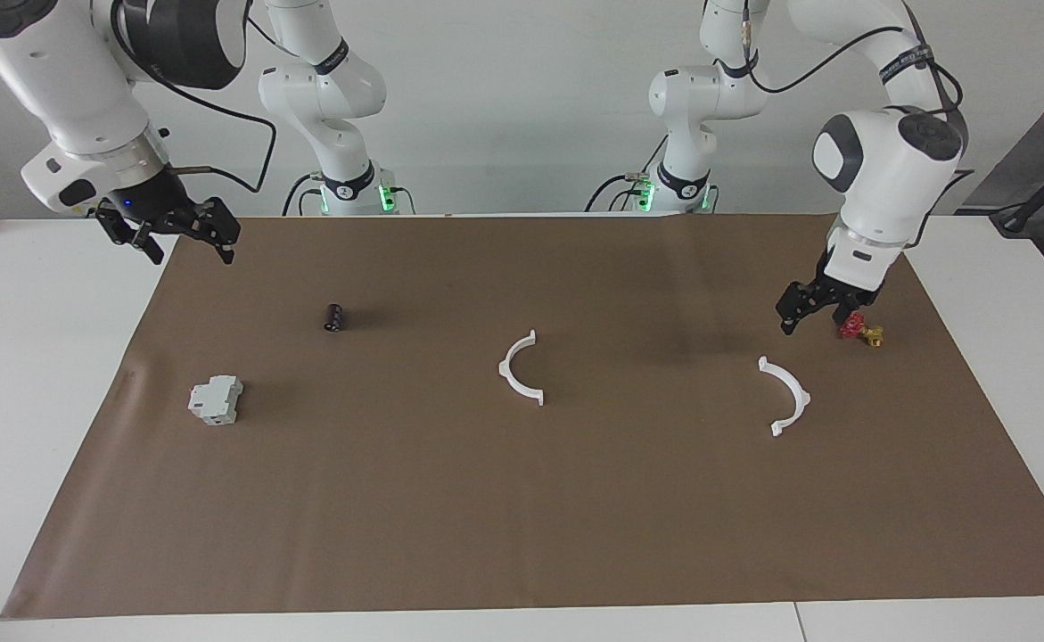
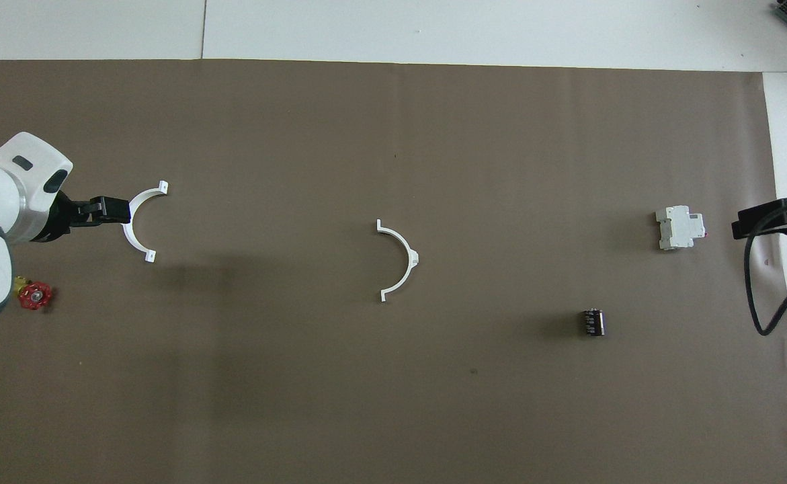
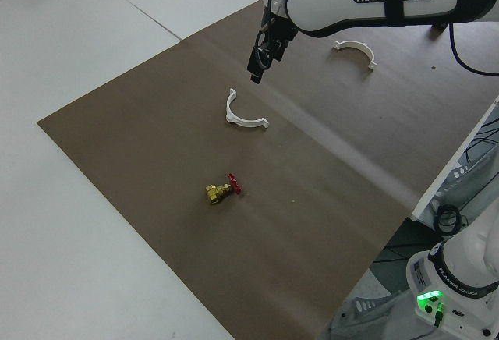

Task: Assemble drain pipe with both arms
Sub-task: 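Grasp the other white clamp half with the left gripper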

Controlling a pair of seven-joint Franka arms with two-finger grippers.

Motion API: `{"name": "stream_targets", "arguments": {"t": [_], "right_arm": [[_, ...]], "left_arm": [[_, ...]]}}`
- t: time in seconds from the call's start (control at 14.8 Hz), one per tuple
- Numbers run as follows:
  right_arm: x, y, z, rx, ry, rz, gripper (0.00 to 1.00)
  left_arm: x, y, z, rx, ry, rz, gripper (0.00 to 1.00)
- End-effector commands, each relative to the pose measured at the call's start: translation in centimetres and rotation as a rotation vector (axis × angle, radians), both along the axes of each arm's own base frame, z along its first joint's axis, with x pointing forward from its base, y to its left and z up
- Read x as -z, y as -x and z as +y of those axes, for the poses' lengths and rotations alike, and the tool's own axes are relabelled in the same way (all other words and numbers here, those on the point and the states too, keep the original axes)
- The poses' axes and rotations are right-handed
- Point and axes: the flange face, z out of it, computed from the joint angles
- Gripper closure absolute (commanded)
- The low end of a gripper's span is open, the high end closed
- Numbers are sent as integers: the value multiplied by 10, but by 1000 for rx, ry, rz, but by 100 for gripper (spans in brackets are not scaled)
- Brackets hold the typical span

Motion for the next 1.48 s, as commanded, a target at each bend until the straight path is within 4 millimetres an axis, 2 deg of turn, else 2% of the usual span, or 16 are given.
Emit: {"name": "stream_targets", "arguments": {"t": [0.0,0.2,0.4,0.61,0.74,0.94,1.01,1.21,1.28,1.35,1.42], "right_arm": [[-31,6,-2,-25,6,-13,0],[-29,6,1,-33,4,-12,0],[-29,5,35,-38,4,-6,0],[-27,6,37,-23,4,-8,0],[-27,7,37,-22,4,1,0],[-28,7,39,-17,-20,-6,0],[-29,8,40,-18,-21,-6,0],[-29,8,37,-11,-21,-6,0],[-29,8,36,-11,-21,-6,0],[-29,8,35,-9,-21,-6,0],[-29,8,35,-9,-21,-6,0]], "left_arm": [[35,1,14,-16,-1,-43,0],[74,-9,15,-27,-3,-60,0],[102,-15,16,-31,-5,-64,0],[116,-7,16,-119,8,-52,0],[118,-7,15,-122,10,-65,0],[119,-6,26,-129,7,-61,8],[119,-6,26,-130,7,-61,19],[120,-5,23,-125,8,-64,71],[121,-5,21,-120,8,-64,85],[121,-5,20,-119,8,-64,97],[120,-5,19,-117,8,-66,100]]}}
